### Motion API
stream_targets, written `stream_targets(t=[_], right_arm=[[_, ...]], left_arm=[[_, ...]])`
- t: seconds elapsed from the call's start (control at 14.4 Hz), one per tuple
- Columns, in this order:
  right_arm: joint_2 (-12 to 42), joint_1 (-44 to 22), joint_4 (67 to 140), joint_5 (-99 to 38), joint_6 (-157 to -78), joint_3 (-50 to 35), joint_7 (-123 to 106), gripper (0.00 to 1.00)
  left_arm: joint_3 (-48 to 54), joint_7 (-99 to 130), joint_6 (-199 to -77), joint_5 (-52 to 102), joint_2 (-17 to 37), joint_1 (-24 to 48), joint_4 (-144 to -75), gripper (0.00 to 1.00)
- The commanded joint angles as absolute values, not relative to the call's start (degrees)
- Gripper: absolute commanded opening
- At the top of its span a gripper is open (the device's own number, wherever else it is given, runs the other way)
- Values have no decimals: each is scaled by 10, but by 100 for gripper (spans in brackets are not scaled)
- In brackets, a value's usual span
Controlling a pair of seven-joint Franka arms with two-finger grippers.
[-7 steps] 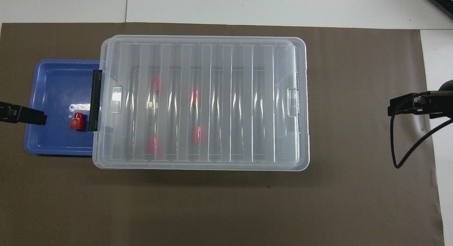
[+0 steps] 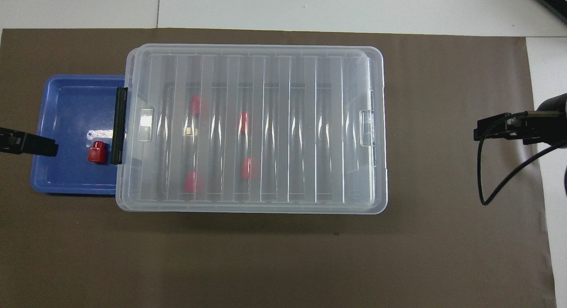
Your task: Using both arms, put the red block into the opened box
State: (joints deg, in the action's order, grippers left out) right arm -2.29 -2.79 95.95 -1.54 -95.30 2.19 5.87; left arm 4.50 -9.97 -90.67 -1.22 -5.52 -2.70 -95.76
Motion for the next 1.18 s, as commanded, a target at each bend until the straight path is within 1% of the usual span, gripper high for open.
stream_targets(t=[0.0,0.35,0.62,1.11], right_arm=[[-20,-46,999,-25,-1031,12,80,100],[47,-100,1005,-61,-1137,12,116,100],[92,-126,1004,-61,-1192,11,118,100],[126,-134,1005,-39,-1209,12,119,100]], left_arm=[[41,-91,-905,-13,-62,-25,-966,100],[42,-93,-912,-13,-62,-25,-968,100],[43,-93,-919,-13,-62,-20,-964,100],[42,-98,-924,-13,-61,-28,-965,100]])
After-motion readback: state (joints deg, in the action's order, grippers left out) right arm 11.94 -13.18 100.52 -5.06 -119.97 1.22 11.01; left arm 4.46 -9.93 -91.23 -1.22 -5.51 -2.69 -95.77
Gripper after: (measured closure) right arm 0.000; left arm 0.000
